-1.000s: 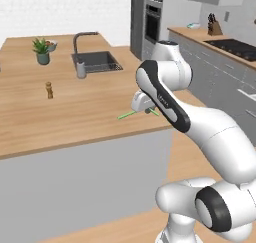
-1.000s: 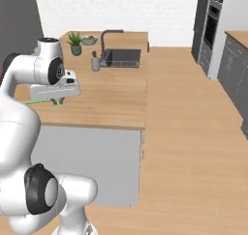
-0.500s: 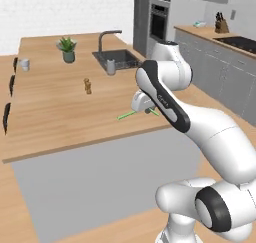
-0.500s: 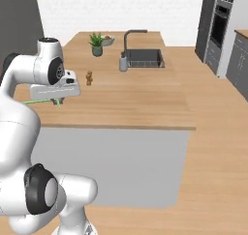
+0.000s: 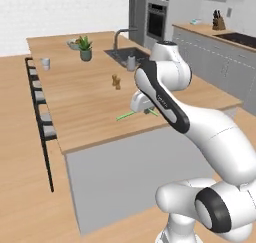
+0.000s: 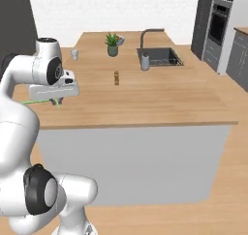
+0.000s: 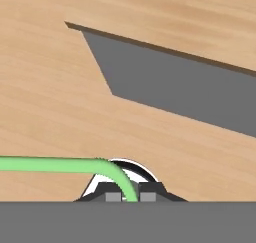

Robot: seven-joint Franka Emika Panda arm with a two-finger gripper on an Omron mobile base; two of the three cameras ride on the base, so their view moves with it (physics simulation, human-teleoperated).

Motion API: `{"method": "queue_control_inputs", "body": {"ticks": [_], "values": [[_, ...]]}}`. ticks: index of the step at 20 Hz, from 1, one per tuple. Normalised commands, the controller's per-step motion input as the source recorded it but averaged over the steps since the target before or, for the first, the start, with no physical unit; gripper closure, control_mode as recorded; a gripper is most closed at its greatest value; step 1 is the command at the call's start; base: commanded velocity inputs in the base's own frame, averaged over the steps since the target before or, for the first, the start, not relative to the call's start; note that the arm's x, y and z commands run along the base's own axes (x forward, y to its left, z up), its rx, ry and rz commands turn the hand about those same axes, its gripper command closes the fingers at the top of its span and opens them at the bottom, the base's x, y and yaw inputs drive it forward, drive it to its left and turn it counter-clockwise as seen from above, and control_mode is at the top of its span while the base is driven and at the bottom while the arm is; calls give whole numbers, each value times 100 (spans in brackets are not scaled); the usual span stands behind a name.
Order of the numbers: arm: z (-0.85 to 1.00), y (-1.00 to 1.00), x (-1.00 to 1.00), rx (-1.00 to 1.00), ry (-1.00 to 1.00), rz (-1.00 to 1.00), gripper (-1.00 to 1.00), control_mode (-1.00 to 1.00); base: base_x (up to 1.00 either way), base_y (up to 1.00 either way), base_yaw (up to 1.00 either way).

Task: Take a straw from the drawer in front and place it inside the glass cup on the dining counter.

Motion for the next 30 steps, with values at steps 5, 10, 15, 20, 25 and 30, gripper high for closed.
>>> {"method": "queue_control_inputs", "body": {"ticks": [5, 10, 15, 20, 25, 30], "values": [[0, 0, 0, 0, 0, 0, 100, 100, 0, 100, -34], [0, 0, 0, 0, 0, 0, 100, 100, 1, 100, -42], [0, 0, 0, 0, 0, 0, 100, 100, 2, 100, -46], [0, 0, 0, 0, 0, 0, 100, 100, 3, 100, -46], [0, 0, 0, 0, 0, 0, 100, 100, 1, 100, -45], [0, 0, 0, 0, 0, 0, 100, 100, 0, 100, -42]]}}
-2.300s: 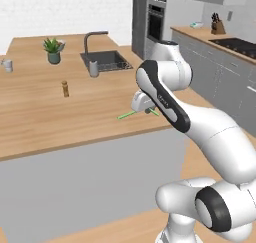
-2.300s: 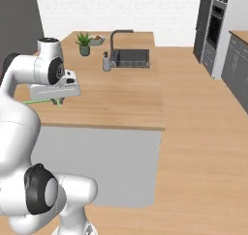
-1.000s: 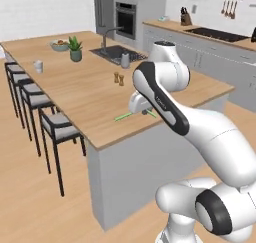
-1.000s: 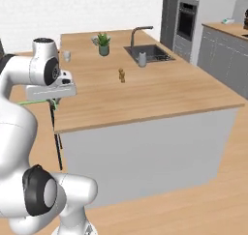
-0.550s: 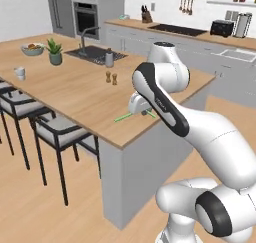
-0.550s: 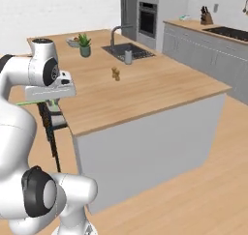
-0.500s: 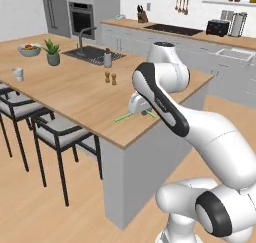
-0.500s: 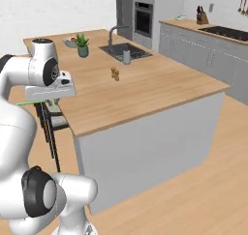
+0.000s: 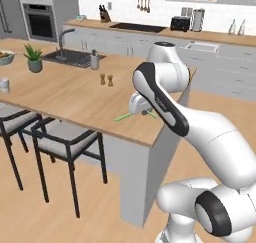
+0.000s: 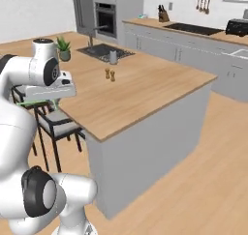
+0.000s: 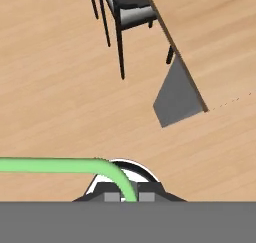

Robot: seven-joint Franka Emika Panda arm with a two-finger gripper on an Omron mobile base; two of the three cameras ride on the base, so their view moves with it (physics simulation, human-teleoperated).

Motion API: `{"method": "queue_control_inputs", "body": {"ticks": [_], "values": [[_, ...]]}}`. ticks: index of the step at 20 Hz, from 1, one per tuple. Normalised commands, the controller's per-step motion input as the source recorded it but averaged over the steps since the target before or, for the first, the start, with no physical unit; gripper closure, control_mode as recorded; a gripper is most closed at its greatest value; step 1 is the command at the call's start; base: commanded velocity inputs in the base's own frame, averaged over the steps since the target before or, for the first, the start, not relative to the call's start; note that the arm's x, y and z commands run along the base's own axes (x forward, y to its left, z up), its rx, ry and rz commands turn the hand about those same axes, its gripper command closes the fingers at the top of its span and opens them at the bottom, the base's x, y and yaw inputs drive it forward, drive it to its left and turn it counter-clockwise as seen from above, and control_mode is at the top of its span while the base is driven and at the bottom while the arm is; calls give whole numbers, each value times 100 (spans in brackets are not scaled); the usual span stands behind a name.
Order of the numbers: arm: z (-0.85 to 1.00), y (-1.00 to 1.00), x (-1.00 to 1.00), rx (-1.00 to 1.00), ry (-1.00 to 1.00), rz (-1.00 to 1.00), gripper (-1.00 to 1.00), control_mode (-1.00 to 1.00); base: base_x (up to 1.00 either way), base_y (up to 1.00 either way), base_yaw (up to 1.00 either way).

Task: Take a straw from the drawer in front and place it inside the glass cup on the dining counter.

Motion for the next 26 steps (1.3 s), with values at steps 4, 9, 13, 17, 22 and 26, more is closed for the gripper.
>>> {"method": "queue_control_inputs", "body": {"ticks": [4, 9, 13, 17, 22, 26], "values": [[0, 0, 0, 0, 0, 0, 100, 100, 0, 100, -38], [0, 0, 0, 0, 0, 0, 100, 100, 0, 100, -37], [0, 0, 0, 0, 0, 0, 100, 100, 0, 100, -37], [0, 0, 0, 0, 0, 0, 100, 100, 0, 100, -36], [0, 0, 0, 0, 0, 0, 100, 100, -1, 100, -34], [0, 0, 0, 0, 0, 0, 100, 100, -11, 100, -32]]}}
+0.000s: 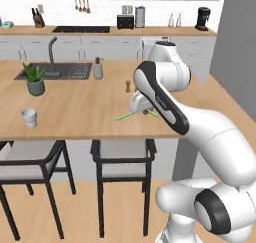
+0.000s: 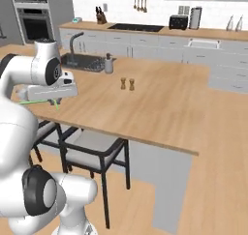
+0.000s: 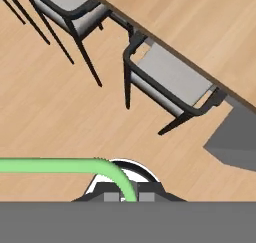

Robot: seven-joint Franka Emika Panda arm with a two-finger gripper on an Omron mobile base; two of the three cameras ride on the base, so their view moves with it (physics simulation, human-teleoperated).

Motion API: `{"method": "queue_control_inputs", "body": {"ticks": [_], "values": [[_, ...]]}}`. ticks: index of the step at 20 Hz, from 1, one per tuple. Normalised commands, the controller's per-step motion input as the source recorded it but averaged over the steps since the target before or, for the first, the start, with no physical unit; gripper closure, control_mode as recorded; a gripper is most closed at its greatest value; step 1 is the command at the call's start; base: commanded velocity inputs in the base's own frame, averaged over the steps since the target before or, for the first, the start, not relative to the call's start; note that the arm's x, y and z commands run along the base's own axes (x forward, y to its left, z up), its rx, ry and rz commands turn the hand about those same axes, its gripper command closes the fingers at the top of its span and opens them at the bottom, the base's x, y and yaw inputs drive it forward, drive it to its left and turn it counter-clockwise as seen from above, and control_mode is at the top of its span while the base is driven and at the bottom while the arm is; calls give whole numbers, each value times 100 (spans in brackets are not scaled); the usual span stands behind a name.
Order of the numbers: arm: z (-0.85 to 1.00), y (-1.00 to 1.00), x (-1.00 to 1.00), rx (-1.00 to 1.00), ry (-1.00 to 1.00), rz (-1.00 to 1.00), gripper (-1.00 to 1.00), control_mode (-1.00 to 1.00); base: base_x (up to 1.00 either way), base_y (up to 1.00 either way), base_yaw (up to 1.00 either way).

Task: Take a straw from the drawer in front and place it inside the glass cup on the dining counter.

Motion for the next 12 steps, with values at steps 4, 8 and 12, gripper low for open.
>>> {"method": "queue_control_inputs", "body": {"ticks": [4, 8, 12], "values": [[0, 0, 0, 0, 0, 0, 100, 100, -19, 100, -31], [0, 0, 0, 0, 0, 0, 100, 100, -13, 100, -32], [0, 0, 0, 0, 0, 0, 100, 100, 0, 100, -34]]}}
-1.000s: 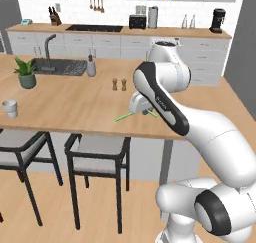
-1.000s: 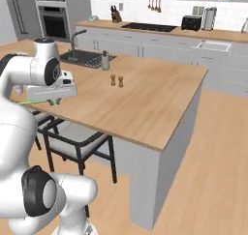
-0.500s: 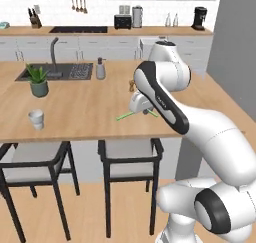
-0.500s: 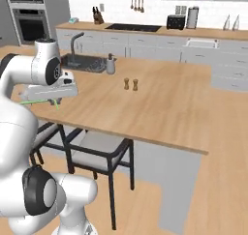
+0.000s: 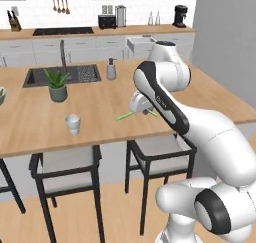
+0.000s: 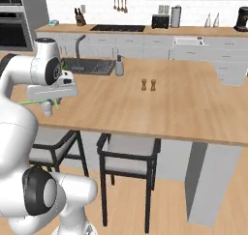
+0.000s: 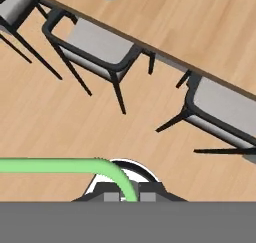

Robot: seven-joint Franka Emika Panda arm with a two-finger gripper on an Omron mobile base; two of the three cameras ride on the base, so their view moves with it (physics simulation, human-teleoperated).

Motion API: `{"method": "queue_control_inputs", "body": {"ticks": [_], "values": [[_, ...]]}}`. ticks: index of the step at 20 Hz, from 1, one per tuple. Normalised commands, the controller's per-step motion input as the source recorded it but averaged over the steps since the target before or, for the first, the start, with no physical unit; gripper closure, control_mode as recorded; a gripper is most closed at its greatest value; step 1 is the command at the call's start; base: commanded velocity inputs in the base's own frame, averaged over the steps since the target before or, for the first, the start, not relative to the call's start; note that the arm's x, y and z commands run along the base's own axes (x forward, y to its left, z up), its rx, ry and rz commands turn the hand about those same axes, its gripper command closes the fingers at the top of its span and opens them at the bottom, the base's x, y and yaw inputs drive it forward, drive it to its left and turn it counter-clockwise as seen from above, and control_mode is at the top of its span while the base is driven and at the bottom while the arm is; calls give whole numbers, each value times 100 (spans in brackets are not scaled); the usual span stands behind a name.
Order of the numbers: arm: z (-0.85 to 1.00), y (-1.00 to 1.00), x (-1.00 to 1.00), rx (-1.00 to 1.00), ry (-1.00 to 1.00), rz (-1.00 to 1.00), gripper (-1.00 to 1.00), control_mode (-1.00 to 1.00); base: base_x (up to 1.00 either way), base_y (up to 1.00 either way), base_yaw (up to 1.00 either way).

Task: Take a straw from the drawer in front and place it inside the glass cup on the dining counter.

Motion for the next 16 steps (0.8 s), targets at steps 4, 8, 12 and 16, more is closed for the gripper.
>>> {"method": "queue_control_inputs", "body": {"ticks": [4, 8, 12, 16], "values": [[0, 0, 0, 0, 0, 0, 100, 100, 2, 100, -34], [0, 0, 0, 0, 0, 0, 100, 100, 32, 96, -30], [0, 0, 0, 0, 0, 0, 100, 100, 90, 39, -16], [0, 0, 0, 0, 0, 0, 100, 100, 100, 5, -3]]}}
